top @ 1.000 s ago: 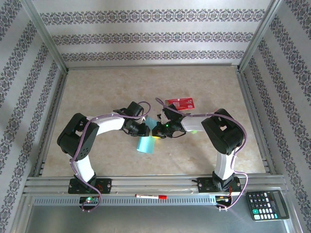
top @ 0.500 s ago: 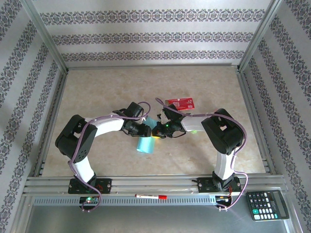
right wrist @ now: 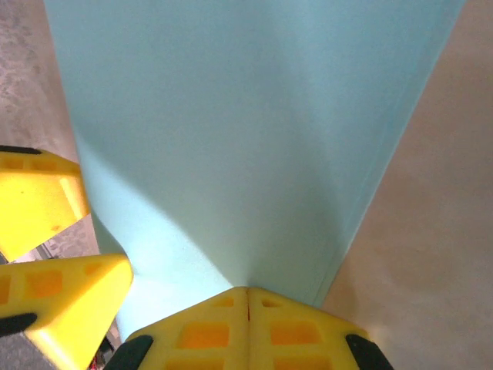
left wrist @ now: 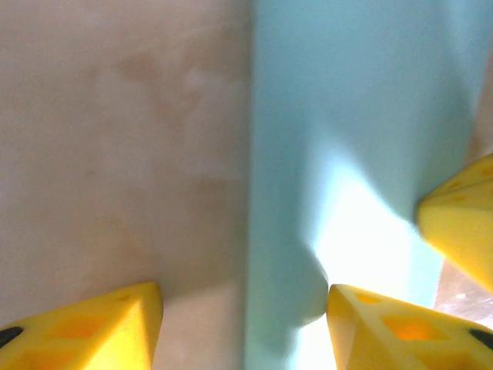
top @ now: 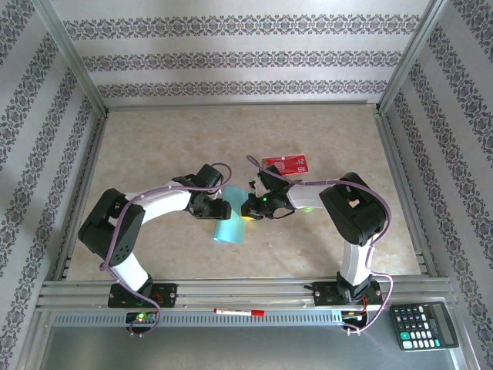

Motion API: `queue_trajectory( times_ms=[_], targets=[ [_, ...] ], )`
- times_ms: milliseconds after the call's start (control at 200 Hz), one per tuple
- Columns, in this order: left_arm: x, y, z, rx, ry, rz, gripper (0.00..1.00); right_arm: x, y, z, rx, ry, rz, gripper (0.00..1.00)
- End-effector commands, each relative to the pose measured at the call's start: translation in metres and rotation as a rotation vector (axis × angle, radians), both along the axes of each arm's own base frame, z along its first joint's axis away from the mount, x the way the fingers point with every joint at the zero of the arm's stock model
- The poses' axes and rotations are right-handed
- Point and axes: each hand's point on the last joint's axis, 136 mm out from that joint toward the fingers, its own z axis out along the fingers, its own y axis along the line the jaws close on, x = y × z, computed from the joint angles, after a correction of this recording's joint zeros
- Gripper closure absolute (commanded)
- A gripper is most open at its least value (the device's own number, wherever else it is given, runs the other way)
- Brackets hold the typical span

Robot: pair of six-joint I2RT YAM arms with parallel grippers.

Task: Fold a paper plane with a square sheet of paper (pick it up from the middle)
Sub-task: Hold the square sheet of paper at the center of the table, then first fold in half a square sheet of paper at the center of the table.

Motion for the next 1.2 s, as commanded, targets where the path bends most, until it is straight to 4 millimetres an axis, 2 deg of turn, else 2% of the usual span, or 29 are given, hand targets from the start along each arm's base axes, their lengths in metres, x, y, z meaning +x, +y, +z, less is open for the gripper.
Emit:
queue_trajectory(
  times_ms=[0, 125, 305, 525, 630, 954, 1194],
  targets=[
    [-0.009, 0.023, 0.007, 0.068, 0.012, 0.073, 0.41, -0.021, -0.038, -0.053, -0.251, 0.08, -0.042, 0.97],
    [-0.004, 0.015, 0.025, -0.006, -0.035, 0.106, 0.42, -0.022, -0.043, -0.057, -0.285, 0.079, -0.049, 0.98],
    [-0.001, -0.012, 0.047, -0.192, -0.057, 0.118, 0.46, -0.024, -0.048, -0.065, -0.319, 0.09, -0.058, 0.98],
    [0.004, -0.058, 0.064, -0.451, -0.027, 0.085, 0.63, -0.028, -0.052, -0.072, -0.34, 0.1, -0.059, 0.98],
    [0.007, -0.072, 0.069, -0.506, -0.032, 0.058, 0.69, -0.029, -0.054, -0.074, -0.344, 0.105, -0.059, 0.99],
    [0.015, -0.06, 0.025, -0.354, 0.018, 0.078, 0.73, -0.03, -0.055, -0.076, -0.351, 0.109, -0.054, 0.99],
    [0.015, -0.041, 0.007, -0.287, 0.041, 0.093, 0.73, -0.03, -0.056, -0.078, -0.36, 0.112, -0.051, 0.99]
  ],
)
